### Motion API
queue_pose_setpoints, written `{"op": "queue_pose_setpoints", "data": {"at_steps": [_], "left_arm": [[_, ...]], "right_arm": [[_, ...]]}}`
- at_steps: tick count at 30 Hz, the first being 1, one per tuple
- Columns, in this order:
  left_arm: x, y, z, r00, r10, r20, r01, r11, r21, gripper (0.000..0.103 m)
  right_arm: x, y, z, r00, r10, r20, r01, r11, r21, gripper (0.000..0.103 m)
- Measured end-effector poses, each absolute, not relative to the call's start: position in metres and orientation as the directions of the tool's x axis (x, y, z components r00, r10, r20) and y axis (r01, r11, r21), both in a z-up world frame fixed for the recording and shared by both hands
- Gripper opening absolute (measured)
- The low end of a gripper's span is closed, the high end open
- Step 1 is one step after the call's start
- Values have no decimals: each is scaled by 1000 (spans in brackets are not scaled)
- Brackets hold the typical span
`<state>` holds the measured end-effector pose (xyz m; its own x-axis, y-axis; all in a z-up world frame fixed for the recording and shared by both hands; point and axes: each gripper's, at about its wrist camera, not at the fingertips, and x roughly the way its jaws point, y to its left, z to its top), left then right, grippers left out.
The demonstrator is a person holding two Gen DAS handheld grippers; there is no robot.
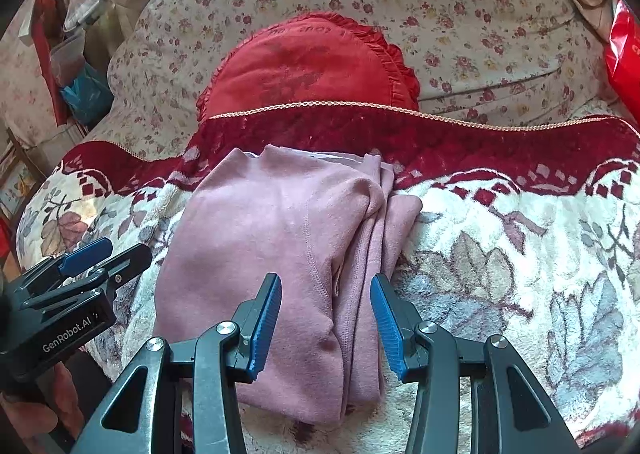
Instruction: Fold small clothes
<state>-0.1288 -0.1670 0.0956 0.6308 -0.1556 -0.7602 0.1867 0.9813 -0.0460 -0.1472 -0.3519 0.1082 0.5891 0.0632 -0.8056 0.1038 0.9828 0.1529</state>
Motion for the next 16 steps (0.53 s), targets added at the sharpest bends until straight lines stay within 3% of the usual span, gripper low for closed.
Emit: {"op": "queue_pose_setpoints", "data": {"at_steps": [16], "left_arm": [[-121,-150,98,650,-193,-735,170,980,-107,64]], "right_arm": [[-141,-359,100,576,63,-815,112,982,155,44]]}}
